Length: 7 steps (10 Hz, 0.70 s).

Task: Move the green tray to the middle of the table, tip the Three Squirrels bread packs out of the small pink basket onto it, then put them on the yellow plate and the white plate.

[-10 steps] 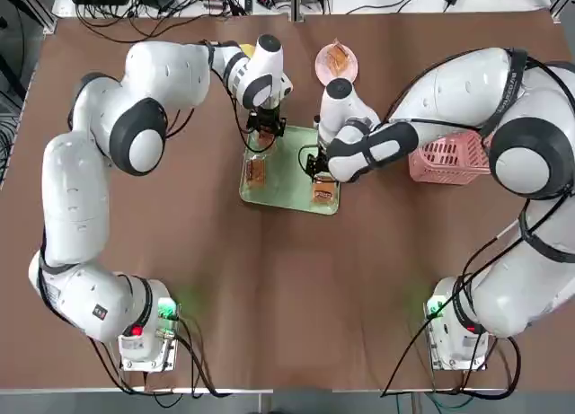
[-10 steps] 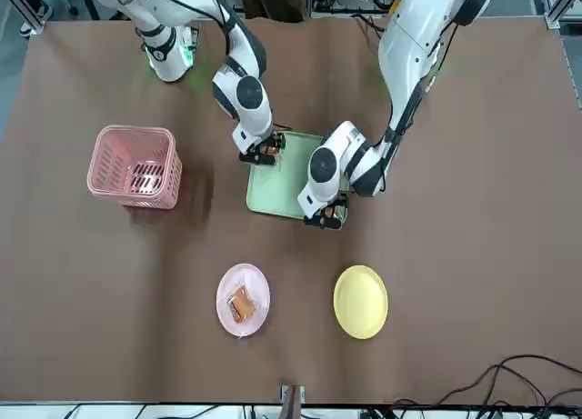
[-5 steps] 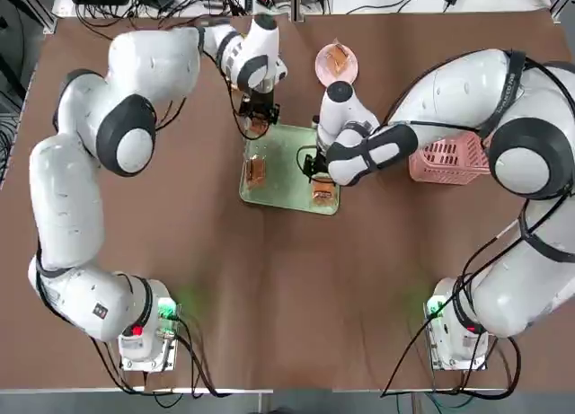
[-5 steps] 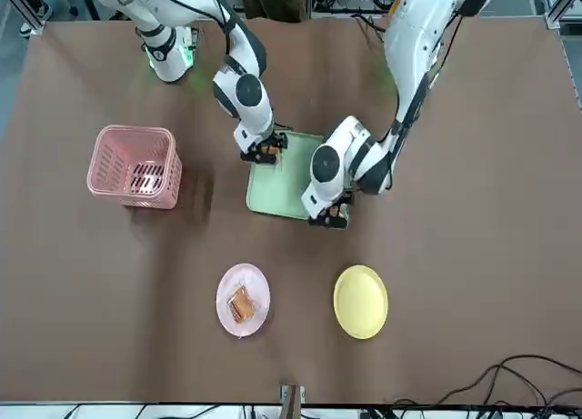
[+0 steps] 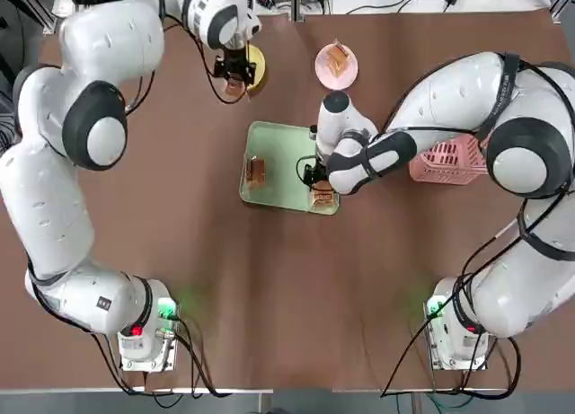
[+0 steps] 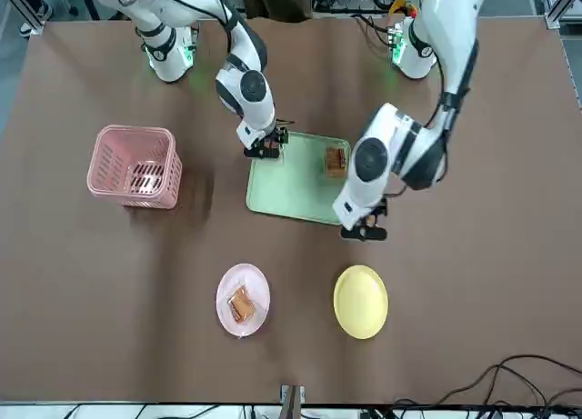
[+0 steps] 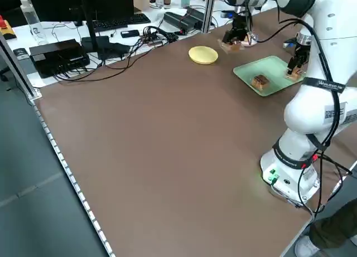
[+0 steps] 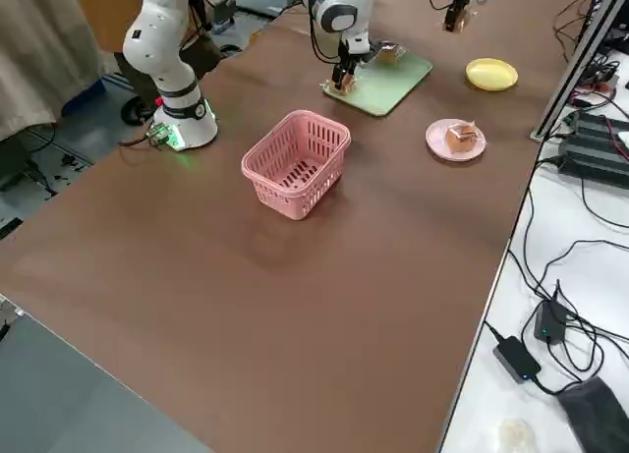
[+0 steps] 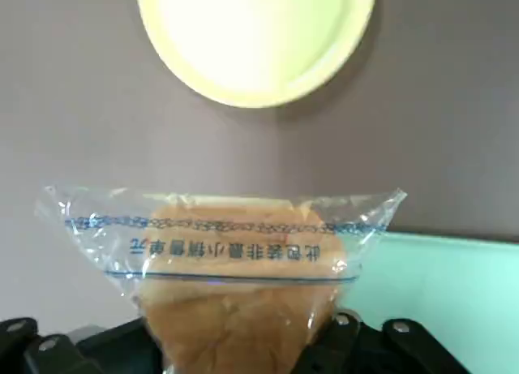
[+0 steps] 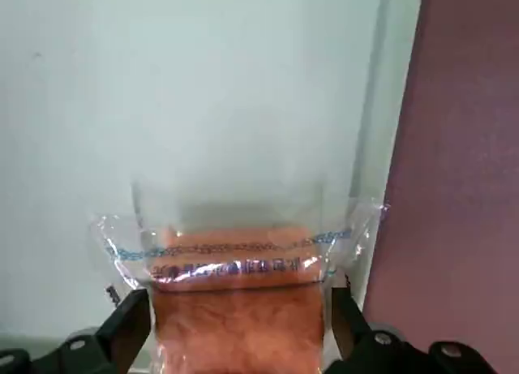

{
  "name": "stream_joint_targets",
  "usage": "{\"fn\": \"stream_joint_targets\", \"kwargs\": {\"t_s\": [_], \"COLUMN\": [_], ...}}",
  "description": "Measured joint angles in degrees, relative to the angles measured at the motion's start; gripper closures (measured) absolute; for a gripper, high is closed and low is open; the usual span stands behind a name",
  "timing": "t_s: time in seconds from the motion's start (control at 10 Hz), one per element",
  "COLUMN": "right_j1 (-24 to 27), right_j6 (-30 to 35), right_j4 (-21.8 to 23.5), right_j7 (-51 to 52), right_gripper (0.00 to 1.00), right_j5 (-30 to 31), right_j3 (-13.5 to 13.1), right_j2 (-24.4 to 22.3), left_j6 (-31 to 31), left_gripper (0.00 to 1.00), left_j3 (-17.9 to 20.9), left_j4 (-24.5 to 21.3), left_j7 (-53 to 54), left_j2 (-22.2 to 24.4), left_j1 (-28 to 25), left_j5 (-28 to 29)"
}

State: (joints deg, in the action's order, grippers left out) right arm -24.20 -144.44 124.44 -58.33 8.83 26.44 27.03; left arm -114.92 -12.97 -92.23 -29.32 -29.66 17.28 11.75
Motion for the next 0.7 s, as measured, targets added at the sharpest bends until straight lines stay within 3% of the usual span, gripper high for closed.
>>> {"fn": "stream_joint_targets", "kwargs": {"t_s": [0.4, 0.5, 0.7], "right_j1": [0.0, 0.0, 0.1], "right_j6": [-0.6, -0.6, -0.3], "right_j4": [-0.3, -0.7, -2.2], "right_j7": [-0.1, -0.1, -0.1], "right_gripper": [0.13, 0.29, 0.35], "right_j5": [3.3, 4.0, 4.6], "right_j3": [0.1, 0.1, 0.0], "right_j2": [0.5, 0.4, 0.3], "left_j6": [-1.4, -4.5, -13.1], "left_gripper": [0.41, 0.41, 0.41], "left_j3": [1.0, 1.6, 2.1], "left_j4": [6.0, 7.3, 9.7], "left_j7": [7.5, 7.6, 7.6], "left_j2": [-6.2, -8.4, -12.4], "left_j1": [-4.0, -4.0, -3.9], "left_j5": [2.8, 3.6, 3.7]}}
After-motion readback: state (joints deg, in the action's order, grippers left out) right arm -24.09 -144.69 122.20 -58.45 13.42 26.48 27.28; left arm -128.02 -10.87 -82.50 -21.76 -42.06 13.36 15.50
